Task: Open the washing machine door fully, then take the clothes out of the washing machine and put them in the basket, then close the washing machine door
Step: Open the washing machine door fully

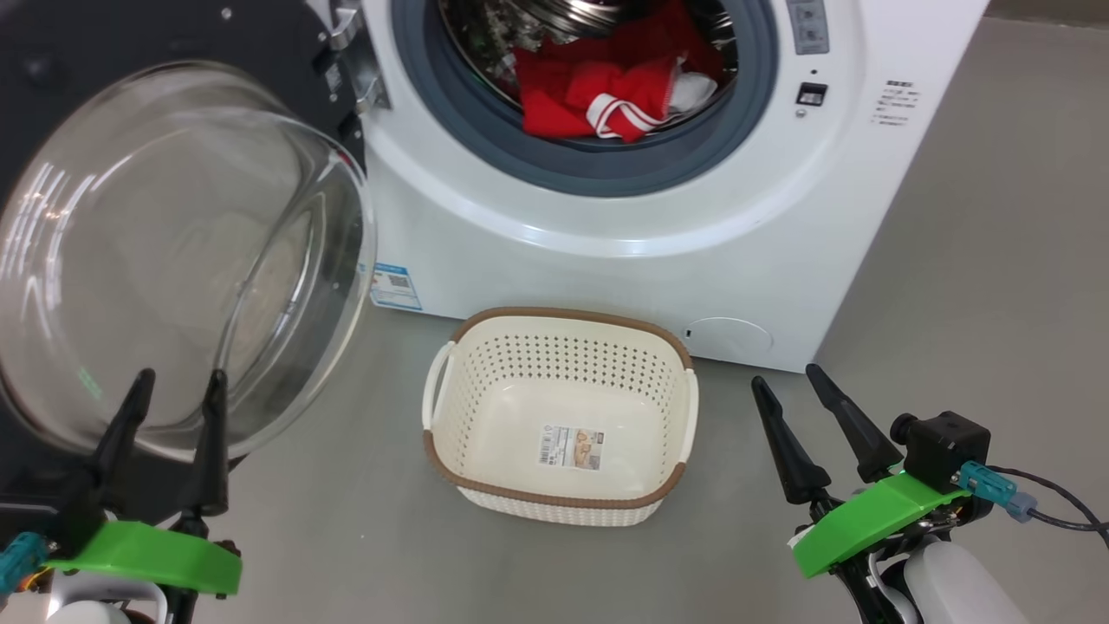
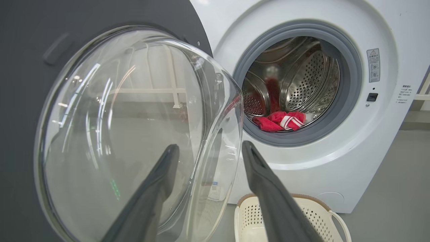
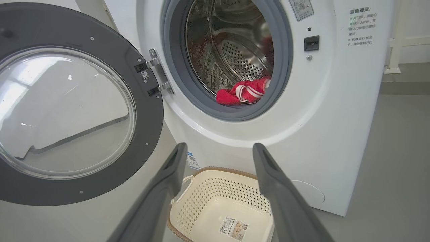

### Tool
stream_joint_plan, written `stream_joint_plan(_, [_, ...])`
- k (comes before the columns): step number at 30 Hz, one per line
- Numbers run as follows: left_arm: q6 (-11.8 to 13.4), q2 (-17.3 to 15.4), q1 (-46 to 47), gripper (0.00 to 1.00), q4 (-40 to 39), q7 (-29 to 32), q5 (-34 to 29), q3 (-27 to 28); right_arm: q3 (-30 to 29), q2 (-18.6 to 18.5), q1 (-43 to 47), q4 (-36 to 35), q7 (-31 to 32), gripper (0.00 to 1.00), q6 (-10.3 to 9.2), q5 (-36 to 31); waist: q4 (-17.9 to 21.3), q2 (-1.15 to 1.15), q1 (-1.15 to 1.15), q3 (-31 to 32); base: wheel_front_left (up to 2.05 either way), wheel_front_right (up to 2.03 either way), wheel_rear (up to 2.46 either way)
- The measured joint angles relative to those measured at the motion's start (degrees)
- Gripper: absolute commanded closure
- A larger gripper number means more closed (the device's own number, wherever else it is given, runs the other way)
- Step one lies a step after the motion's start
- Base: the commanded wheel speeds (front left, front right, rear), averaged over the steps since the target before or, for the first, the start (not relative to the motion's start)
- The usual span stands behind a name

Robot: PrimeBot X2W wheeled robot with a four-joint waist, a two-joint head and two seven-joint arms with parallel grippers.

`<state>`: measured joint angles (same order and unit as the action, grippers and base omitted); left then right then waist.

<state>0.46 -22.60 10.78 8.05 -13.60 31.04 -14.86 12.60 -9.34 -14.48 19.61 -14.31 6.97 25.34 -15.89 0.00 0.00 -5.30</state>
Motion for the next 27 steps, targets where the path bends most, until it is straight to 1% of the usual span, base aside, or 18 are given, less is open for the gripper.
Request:
stream_joint_plan(2, [0.41,0.16,-0.18,0.0,-0.2,0.0,0.0,-0.09,-0.01,-0.02,0.0,-0.04,0.0,0.0,0.0,0.0,0.8,0.0,0.0,0.1,0.0,0.0,0.0])
stream_joint_plan(10, [0.56,0.88,-1.25,0.0,-0.63,-0.03,0.0,-0.22,-0.08,-0.13,0.01,-0.12,0.0,0.0,0.0,-0.08,4.61,0.0,0.0,0.49,0.0,0.0,0.0])
stream_joint_plan(18, [1.37,1.76,-1.37,0.0,-0.8,-0.19,-0.1,-0.33,-0.21,-0.44,0.02,-0.35,0.0,0.0,0.0,-0.08,9.17,0.0,0.0,0.78,0.0,0.0,0.0])
stream_joint_plan(27, [1.35,3.08,-2.71,0.0,-0.49,-0.62,-0.05,0.42,-0.42,-0.53,0.03,-0.64,0.0,0.0,0.0,-0.56,14.45,0.0,0.0,0.97,0.0,0.0,0.0])
